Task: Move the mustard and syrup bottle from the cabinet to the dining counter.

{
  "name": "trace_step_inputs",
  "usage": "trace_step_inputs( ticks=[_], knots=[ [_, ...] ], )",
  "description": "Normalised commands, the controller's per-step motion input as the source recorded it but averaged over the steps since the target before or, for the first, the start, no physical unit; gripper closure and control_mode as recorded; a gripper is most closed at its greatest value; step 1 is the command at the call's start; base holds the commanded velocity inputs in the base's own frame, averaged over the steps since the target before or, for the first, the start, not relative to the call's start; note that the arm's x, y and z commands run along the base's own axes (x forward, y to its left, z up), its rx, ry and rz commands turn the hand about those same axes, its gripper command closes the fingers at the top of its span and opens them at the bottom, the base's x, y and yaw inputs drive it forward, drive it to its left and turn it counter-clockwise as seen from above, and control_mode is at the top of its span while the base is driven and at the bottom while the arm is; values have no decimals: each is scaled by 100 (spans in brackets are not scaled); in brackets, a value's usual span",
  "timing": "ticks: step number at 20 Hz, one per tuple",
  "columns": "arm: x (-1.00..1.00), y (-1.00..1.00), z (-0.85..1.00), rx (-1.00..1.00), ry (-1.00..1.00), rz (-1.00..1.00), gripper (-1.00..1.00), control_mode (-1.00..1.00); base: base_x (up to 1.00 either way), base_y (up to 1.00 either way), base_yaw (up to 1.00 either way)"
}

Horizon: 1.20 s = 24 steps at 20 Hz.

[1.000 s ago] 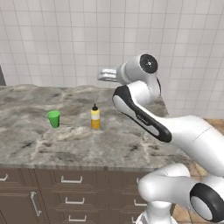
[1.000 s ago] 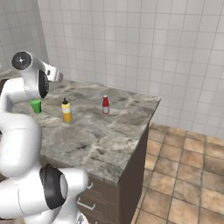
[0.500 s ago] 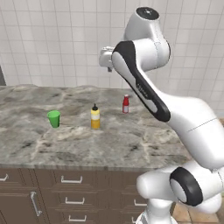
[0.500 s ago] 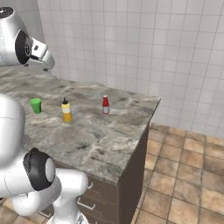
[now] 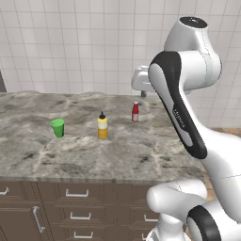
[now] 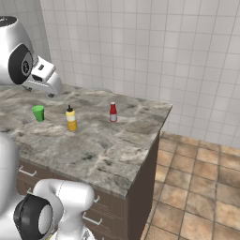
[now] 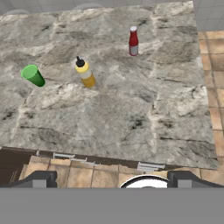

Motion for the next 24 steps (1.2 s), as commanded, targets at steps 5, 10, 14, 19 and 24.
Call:
trace_step_inputs(
  ticks=[5, 10, 14, 19, 24],
  knots=[
    [-75, -52, -49, 7, 0, -1, -100, -100, 0, 0, 0],
    [-32, -25, -22, 1, 2, -3, -100, -100, 0, 0, 0],
    [-7, -5, -5, 0, 5, -5, -100, -100, 0, 0, 0],
    [0, 0, 0, -2, 5, -6, -100, -100, 0, 0, 0],
    [-22, -4, -3, -1, 3, -3, -100, -100, 0, 0, 0]
  ],
)
